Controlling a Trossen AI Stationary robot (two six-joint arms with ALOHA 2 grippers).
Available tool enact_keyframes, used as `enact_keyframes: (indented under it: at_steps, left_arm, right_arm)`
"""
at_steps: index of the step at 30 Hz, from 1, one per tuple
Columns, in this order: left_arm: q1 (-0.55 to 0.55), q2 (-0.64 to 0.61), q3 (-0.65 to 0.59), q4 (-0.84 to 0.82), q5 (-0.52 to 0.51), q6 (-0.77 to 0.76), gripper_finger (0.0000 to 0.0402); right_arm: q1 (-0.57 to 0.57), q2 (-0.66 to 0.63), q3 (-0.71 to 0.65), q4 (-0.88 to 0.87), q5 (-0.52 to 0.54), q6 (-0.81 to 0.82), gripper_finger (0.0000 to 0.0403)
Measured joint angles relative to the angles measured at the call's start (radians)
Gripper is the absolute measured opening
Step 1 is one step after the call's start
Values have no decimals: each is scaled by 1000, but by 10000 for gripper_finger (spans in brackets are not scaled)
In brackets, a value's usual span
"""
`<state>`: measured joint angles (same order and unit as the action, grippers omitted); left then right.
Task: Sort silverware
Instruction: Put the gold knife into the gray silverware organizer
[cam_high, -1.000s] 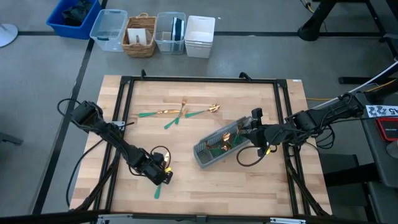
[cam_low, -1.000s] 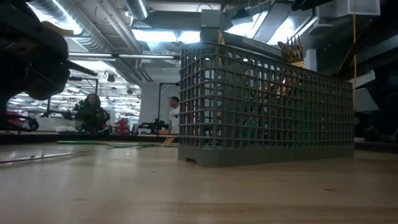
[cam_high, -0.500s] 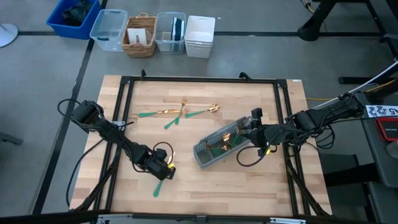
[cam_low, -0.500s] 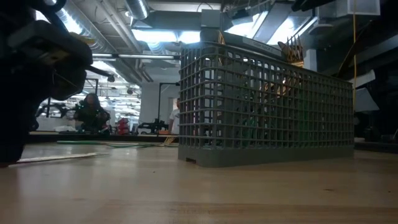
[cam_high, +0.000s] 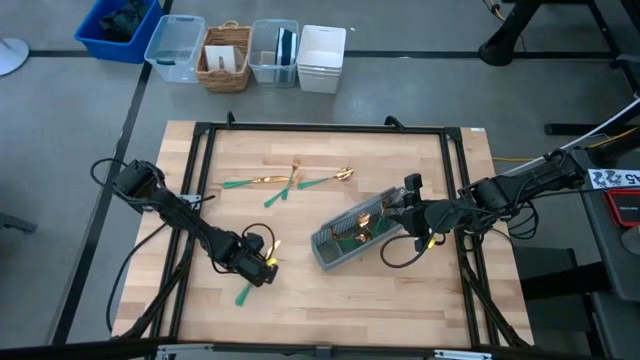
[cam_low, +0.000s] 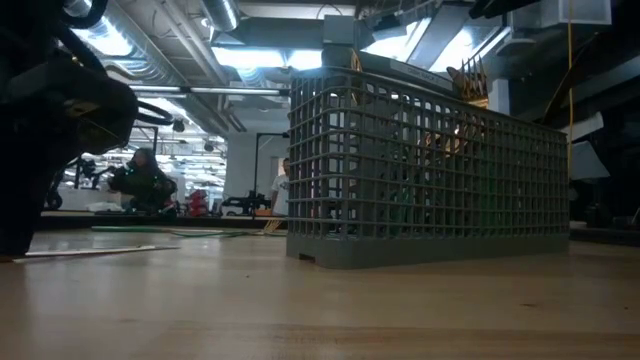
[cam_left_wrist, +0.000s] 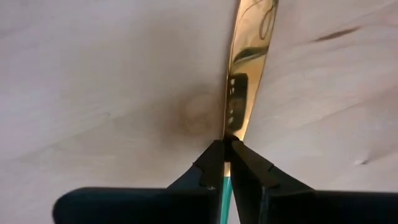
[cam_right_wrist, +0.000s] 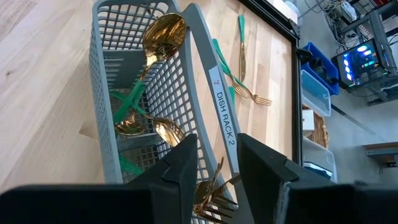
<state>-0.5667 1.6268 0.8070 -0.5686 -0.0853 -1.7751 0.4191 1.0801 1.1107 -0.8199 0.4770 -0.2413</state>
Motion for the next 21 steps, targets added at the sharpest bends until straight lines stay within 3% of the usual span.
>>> enact_keyframes:
  at_steps: [14,21]
  left_arm:
    - [-1,1,-3,58,8,182,39]
    - [-1,2,-3,64,12,307,86]
  right_arm:
    - [0,0,0,1,0,0,115]
    - [0,0,0,1,0,0,115]
